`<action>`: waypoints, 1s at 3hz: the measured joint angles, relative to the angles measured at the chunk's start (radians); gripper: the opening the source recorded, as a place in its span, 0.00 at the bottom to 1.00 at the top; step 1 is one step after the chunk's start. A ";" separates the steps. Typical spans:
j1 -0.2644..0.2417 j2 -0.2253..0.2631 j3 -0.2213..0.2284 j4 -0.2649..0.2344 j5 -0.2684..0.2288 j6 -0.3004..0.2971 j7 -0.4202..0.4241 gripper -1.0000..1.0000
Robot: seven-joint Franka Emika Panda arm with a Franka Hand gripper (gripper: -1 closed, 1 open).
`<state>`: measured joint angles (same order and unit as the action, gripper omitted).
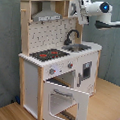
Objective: Play with the kitchen
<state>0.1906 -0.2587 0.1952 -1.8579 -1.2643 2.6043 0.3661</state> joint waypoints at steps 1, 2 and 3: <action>0.000 0.070 0.004 0.062 0.000 0.000 -0.043 0.00; -0.010 0.103 0.002 0.134 0.000 0.000 -0.111 0.00; -0.012 0.035 0.051 0.130 0.000 -0.032 -0.157 0.00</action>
<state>0.1790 -0.2240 0.2466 -1.7284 -1.2642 2.5724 0.2089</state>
